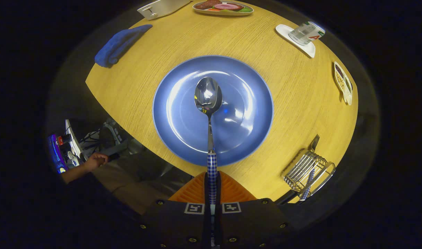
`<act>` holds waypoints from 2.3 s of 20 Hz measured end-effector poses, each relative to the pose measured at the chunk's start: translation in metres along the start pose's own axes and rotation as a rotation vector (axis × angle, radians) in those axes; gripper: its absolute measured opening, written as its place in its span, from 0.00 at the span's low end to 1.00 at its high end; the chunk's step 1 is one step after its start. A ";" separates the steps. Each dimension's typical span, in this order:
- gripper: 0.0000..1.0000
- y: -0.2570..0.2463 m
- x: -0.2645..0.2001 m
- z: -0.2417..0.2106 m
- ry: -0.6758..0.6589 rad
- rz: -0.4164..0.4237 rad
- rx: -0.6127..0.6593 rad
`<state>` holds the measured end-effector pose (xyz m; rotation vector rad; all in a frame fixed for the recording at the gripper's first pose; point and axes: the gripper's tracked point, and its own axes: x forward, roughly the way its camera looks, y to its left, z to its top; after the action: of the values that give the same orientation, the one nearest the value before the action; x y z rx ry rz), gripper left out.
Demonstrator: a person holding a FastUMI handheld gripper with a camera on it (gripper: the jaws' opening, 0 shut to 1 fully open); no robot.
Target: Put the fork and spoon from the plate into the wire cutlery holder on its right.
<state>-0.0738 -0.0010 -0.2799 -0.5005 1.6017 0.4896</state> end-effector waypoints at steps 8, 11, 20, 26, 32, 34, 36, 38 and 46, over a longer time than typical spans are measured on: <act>0.04 -0.053 -0.047 -0.060 0.031 0.035 0.120; 0.04 -0.076 -0.070 -0.086 0.028 0.047 0.191; 0.04 -0.138 -0.084 -0.146 0.097 0.071 0.369; 0.04 -0.158 -0.066 -0.167 0.220 0.072 0.371; 0.04 -0.172 -0.059 -0.163 0.281 0.077 0.366; 0.04 -0.176 -0.058 -0.161 0.309 0.074 0.353; 0.04 -0.181 -0.059 -0.161 0.347 0.057 0.330; 0.04 -0.185 -0.059 -0.159 0.377 0.046 0.316; 0.04 -0.204 -0.059 -0.147 0.534 -0.051 0.206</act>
<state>-0.0683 -0.2500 -0.2127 -0.5409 2.1167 0.1501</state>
